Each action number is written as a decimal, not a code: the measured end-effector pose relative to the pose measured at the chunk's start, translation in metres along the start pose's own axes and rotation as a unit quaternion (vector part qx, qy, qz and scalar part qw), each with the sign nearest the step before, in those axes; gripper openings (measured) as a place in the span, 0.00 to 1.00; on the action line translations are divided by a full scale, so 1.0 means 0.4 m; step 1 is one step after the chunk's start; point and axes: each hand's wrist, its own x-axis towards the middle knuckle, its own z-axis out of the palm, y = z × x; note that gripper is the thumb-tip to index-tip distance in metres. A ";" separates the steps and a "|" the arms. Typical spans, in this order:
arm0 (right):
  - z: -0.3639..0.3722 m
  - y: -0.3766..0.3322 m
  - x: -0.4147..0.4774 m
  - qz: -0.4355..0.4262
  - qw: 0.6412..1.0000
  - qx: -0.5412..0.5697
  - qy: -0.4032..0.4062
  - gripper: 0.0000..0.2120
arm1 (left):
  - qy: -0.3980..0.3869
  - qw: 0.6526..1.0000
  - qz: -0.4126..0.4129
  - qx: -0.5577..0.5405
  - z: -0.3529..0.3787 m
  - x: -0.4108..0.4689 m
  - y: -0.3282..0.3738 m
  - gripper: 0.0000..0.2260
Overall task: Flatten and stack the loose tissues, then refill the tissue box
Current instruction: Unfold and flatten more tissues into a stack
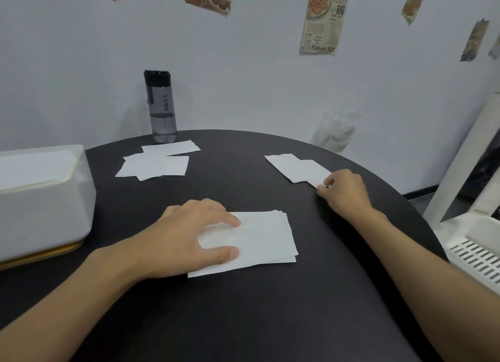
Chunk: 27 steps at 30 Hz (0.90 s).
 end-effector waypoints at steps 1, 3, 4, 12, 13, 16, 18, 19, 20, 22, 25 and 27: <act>-0.002 -0.003 -0.003 -0.001 1.000 -0.010 0.011 0.13 | -0.001 1.000 0.002 -0.002 0.001 0.001 0.000 0.19; -0.004 -0.007 -0.008 -0.004 1.000 -0.021 0.014 0.09 | -0.002 1.000 0.005 -0.005 0.003 0.002 -0.002 0.18; -0.004 -0.006 -0.009 -0.005 1.000 -0.019 0.014 0.08 | -0.001 1.000 0.007 -0.007 0.004 0.002 -0.003 0.18; -0.013 -0.013 -0.029 -0.040 0.990 0.082 0.104 0.04 | 0.007 1.000 0.006 -0.019 0.007 0.001 -0.014 0.23; -0.017 -0.017 -0.033 -0.041 0.988 0.098 0.116 0.04 | 0.008 1.000 0.007 -0.020 0.008 0.001 -0.016 0.25; -0.031 -0.039 -0.047 -0.050 0.976 0.156 0.145 0.03 | 0.029 0.999 0.009 -0.026 0.008 0.000 -0.013 0.28; -0.045 -0.063 -0.066 -0.065 0.961 0.221 0.152 0.04 | 0.058 0.998 0.005 -0.038 0.005 0.000 -0.010 0.28; -0.051 -0.076 -0.076 -0.075 0.951 0.261 0.149 0.05 | 0.080 0.996 0.006 -0.046 0.003 0.000 -0.008 0.26; -0.056 -0.091 -0.087 -0.084 0.940 0.301 0.138 0.05 | 0.108 0.992 0.006 -0.057 0.001 0.000 -0.007 0.25; -0.064 -0.123 -0.110 -0.092 0.916 0.380 0.090 0.06 | 0.172 0.980 -0.008 -0.096 -0.004 0.001 -0.003 0.22; -0.066 -0.166 -0.143 -0.093 0.882 0.463 -0.016 0.07 | 0.273 0.945 -0.040 -0.174 -0.014 0.010 0.002 0.27; -0.061 -0.183 -0.161 -0.089 0.851 0.507 -0.100 0.08 | 0.302 0.917 -0.062 -0.253 -0.026 0.016 0.007 0.31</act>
